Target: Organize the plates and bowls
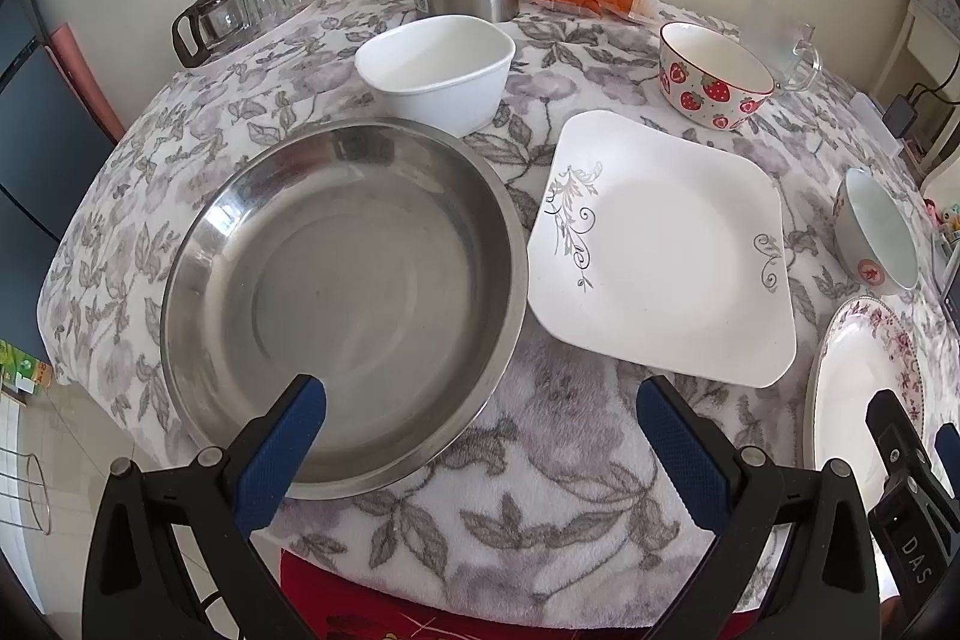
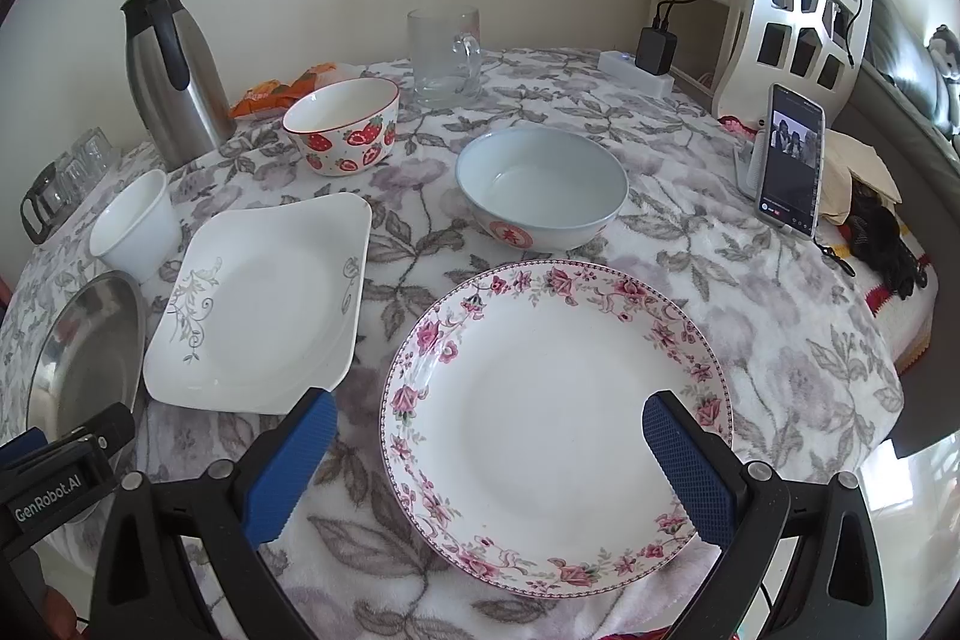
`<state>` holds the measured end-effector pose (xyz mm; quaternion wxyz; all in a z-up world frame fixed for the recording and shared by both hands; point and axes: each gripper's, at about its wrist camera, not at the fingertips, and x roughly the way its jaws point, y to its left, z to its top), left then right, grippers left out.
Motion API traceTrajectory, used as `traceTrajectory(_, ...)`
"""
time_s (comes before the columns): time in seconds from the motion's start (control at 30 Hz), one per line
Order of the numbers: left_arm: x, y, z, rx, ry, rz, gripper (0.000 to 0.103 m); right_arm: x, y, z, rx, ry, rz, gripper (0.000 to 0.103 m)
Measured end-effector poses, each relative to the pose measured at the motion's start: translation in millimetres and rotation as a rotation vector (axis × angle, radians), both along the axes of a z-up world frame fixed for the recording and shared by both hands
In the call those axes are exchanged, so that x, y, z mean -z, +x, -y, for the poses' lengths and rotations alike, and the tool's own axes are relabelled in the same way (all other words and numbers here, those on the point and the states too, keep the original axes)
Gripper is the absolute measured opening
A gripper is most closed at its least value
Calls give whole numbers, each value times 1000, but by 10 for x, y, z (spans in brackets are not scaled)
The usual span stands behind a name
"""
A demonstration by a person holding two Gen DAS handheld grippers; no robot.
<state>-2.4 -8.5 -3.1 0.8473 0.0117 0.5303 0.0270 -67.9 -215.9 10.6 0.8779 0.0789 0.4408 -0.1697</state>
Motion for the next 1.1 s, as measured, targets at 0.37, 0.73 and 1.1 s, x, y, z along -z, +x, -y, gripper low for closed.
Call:
traceTrajectory(0.37,11,-2,3,-1,-1,-7,103,7,3,0,0,0,-1,103)
traceTrajectory(0.73,33,0,2,-2,-3,-11,103,11,6,0,0,-1,-1,103)
traceTrajectory(1.1,46,-1,6,-1,-4,-14,103,33,9,-6,0,0,-4,103)
